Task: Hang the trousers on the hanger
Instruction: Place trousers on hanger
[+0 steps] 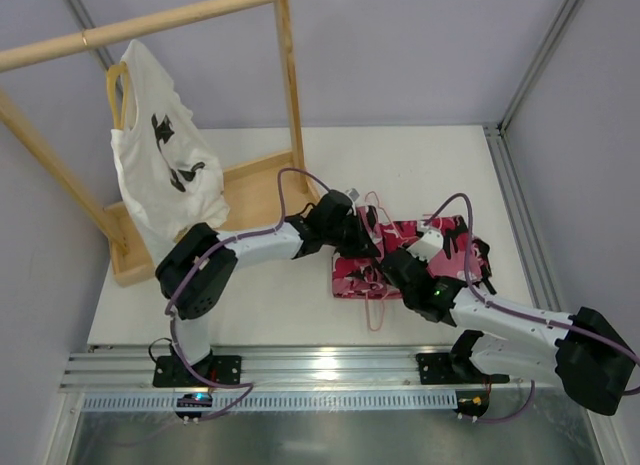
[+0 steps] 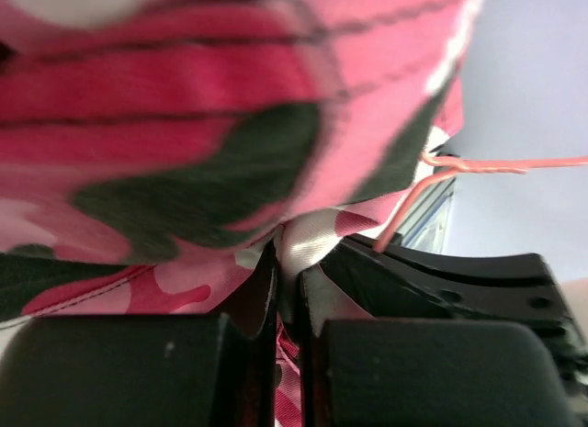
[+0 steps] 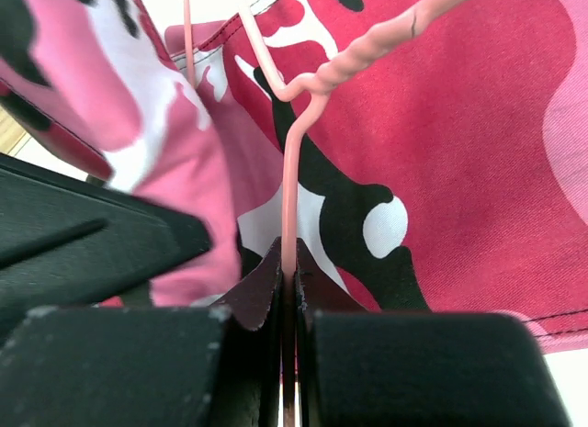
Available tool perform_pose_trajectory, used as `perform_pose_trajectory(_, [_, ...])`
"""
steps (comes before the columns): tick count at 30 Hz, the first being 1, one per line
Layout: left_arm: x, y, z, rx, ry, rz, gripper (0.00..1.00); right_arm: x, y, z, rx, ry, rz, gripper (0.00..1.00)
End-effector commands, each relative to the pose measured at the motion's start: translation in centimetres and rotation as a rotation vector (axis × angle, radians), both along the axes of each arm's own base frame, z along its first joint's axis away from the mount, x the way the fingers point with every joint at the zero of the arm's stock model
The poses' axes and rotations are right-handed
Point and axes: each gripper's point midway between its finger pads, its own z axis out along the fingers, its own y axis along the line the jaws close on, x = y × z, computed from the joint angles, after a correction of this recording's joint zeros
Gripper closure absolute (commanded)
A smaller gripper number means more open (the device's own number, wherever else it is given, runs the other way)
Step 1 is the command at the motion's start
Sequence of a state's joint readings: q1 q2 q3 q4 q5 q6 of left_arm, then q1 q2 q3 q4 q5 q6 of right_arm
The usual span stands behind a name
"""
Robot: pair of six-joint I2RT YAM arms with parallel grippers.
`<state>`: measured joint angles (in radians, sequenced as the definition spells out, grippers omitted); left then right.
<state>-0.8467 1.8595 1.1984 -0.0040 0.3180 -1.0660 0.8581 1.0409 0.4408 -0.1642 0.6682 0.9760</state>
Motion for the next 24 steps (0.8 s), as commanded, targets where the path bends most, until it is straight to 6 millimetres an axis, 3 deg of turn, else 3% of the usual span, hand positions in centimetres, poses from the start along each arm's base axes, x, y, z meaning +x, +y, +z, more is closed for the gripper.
perform_pose_trajectory(1, [0.7, -1.9, 3.4, -0.095, -0.057, -0.01, 0.91, 0.9, 0.1, 1.7, 0.064, -0.085, -0.045, 0.96])
perform_pose_trajectory(3, [1.0, -1.3, 2.9, -0.053, -0.065, 0.008, 0.83, 0.8, -0.2, 1.5, 0.062, -0.089, -0.051, 0.96])
perform_pose_trajectory(7, [1.5, -0.9, 2.9, 0.017, -0.076, 0.002, 0.56, 0.7, -0.6, 1.6, 0.068, -0.1, -0.057, 0.96])
perform_pose_trajectory(12, [2.7, 0.3, 5.2, 0.081, -0.138, 0.024, 0.43, 0.8, -0.6, 2.3, 0.065, -0.116, -0.054, 0.96])
perform_pose_trajectory(15, [3.0, 2.0, 5.9, 0.145, -0.14, 0.057, 0.42, 0.9, -0.7, 2.5, 0.056, -0.124, -0.058, 0.96])
perform_pose_trajectory(20, [4.6, 6.1, 4.6, 0.282, -0.128, 0.159, 0.56, 1.1, -0.7, 3.2, 0.045, -0.137, -0.053, 0.96])
perform_pose_trajectory(22, [5.2, 6.3, 4.1, 0.267, -0.124, 0.16, 0.65, 1.3, -0.6, 3.5, 0.031, -0.147, -0.042, 0.96])
perform_pose_trajectory(24, [5.8, 5.1, 4.3, 0.216, -0.143, 0.141, 0.71, 1.6, -0.3, 4.0, 0.027, -0.167, -0.025, 0.96])
